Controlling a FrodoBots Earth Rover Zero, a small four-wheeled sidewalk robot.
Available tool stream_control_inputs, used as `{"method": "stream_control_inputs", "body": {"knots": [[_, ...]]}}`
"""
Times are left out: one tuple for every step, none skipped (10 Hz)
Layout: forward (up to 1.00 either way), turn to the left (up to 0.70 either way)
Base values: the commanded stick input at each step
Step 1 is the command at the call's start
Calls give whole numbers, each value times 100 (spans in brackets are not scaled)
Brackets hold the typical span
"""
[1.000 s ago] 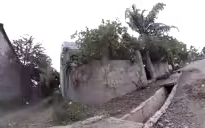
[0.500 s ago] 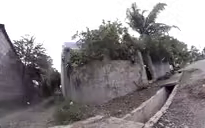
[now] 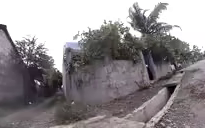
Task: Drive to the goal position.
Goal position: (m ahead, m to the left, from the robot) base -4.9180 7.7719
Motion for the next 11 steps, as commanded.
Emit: {"method": "stream_control_inputs", "body": {"knots": [[0, 39], [0, 17], [0, 0], [0, 0], [0, 0], [0, 0], [0, 0], [0, 0], [0, 0], [0, 0], [0, 0]]}}
